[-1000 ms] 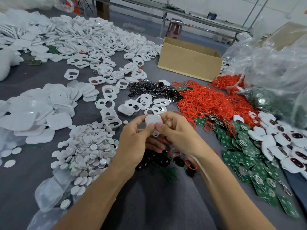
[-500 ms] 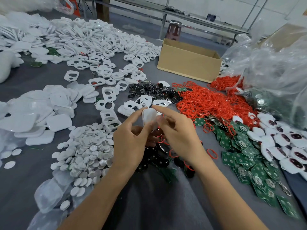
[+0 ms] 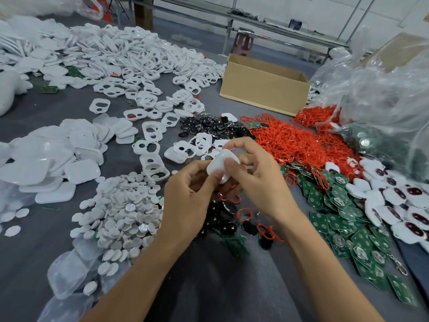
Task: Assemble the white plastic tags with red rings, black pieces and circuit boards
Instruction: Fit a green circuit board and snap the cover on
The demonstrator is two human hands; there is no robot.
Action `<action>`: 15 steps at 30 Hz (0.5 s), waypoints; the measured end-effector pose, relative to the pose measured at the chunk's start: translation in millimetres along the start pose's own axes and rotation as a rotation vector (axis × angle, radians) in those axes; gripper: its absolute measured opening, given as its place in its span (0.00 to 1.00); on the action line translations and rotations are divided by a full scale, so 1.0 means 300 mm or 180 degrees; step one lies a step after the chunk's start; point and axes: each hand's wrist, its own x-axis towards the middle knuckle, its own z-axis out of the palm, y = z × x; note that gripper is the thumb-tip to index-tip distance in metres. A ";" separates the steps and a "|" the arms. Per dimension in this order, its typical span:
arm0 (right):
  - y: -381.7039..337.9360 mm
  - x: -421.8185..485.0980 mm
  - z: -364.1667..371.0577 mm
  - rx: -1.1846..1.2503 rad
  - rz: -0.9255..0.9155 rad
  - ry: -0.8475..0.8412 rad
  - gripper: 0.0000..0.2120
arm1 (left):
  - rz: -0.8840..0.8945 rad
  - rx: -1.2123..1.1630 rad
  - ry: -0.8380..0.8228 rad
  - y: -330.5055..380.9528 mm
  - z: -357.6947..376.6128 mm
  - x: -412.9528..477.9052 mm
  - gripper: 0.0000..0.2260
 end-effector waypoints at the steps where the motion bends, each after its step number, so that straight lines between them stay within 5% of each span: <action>1: -0.003 -0.001 0.001 0.0003 -0.0033 -0.0056 0.08 | 0.0067 0.0089 0.0023 0.001 -0.003 0.000 0.05; 8: -0.006 -0.002 -0.009 -0.0532 -0.0512 -0.0221 0.05 | 0.0684 0.0884 0.0298 -0.002 -0.012 -0.016 0.11; 15: -0.011 -0.011 -0.016 -0.0047 -0.0439 -0.0446 0.07 | 0.1183 0.1320 0.0396 0.003 -0.014 -0.025 0.11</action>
